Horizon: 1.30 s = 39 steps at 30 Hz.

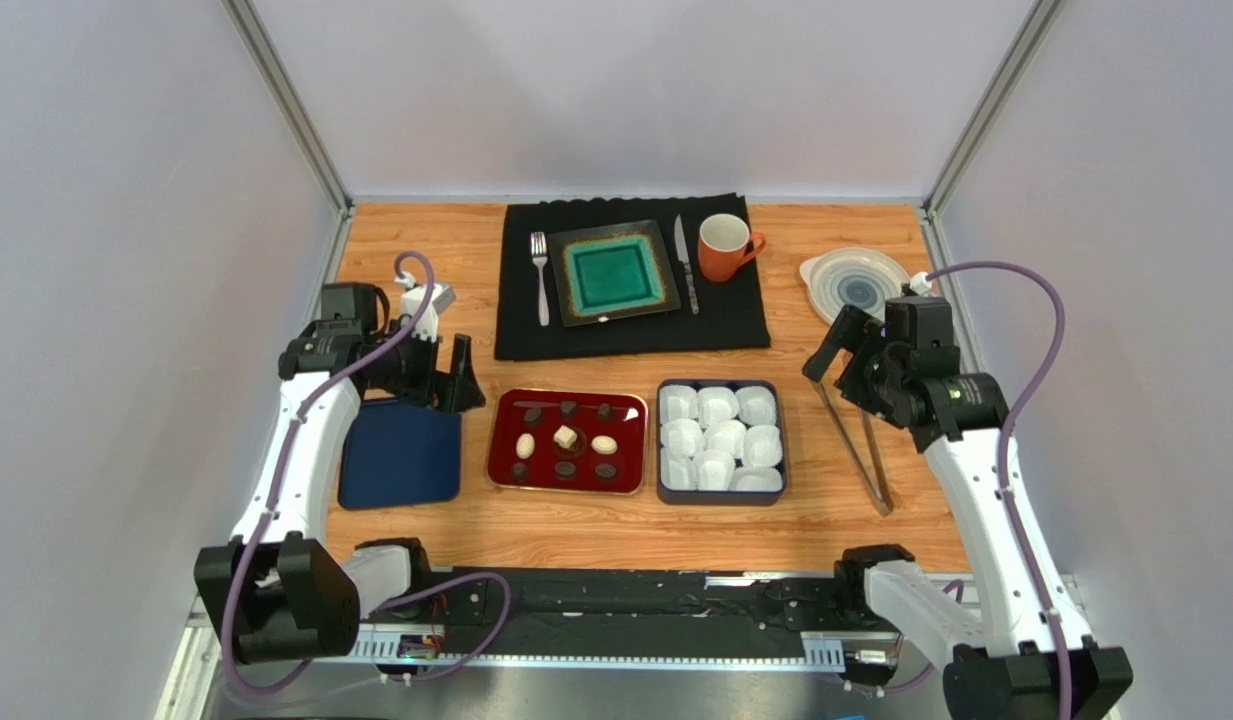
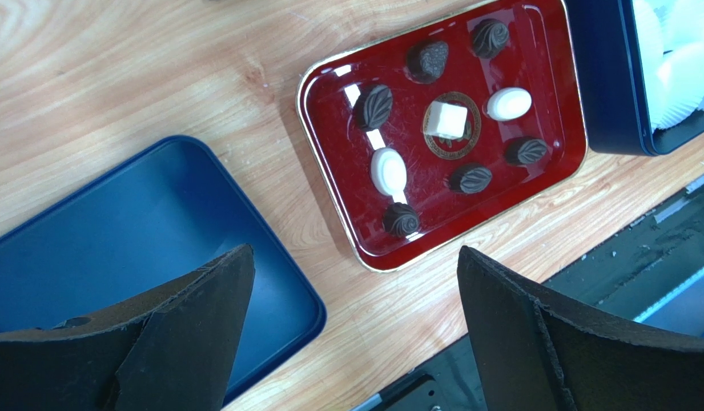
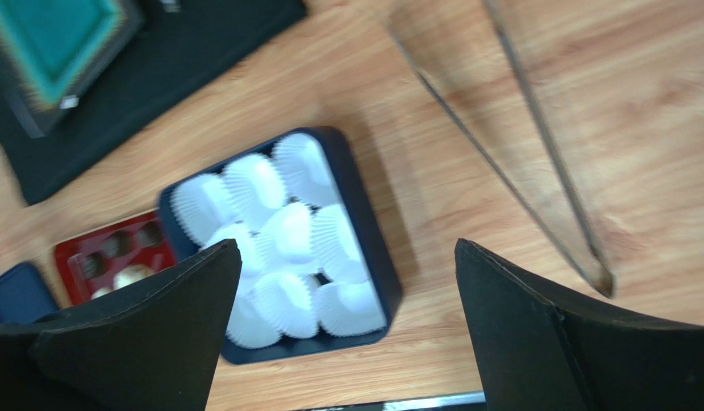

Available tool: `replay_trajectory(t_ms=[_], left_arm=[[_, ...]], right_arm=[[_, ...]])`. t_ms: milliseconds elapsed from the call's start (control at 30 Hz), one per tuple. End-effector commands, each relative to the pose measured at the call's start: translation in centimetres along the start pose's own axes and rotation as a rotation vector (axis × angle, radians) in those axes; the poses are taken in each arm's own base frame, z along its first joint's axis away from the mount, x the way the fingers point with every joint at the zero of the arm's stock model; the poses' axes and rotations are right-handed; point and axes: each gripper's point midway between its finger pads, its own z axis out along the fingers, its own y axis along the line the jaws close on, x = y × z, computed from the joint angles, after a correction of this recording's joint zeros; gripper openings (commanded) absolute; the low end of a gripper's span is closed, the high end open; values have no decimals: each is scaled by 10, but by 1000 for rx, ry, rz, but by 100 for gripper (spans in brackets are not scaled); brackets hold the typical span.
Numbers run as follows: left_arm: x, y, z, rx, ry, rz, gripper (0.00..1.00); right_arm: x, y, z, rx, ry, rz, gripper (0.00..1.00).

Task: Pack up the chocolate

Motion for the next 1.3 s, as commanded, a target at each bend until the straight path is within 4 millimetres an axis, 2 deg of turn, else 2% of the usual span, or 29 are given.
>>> replay_trajectory(t_ms=[0,67,200,233,300,333,567,767,900,1100,1267], left_arm=[[-20,1,4,34,-23,14,97],[-27,3,6,48,-16,-2,97],[-40,3,9,75,-3,-28,97],[-41,3,8,80,9,-35,97],[-48,4,7,83,8,-26,97],[-50,5,7,81,8,-24,97],[-76,6,0,75,-55,25,97],[-73,8,3,82,-44,23,97],[-71,15,5,71,-54,16,97],[-74,18,2,79,-66,3,97],[-81,19,-3,78,-88,12,97]], right_arm=[[-13,-38,8,232,-44,-43,100],[-21,-41,15,250,-71,-84,99],[-41,-54,34,355,-121,-166,91],[-41,-55,46,372,-99,-191,90],[-42,-55,57,385,-69,-226,88],[-37,-56,70,396,-25,-245,84],[-10,-49,109,343,149,-339,75],[8,-52,121,327,206,-350,74],[16,-64,127,379,248,-367,71],[25,-70,139,422,311,-370,58],[35,-80,147,445,330,-378,57]])
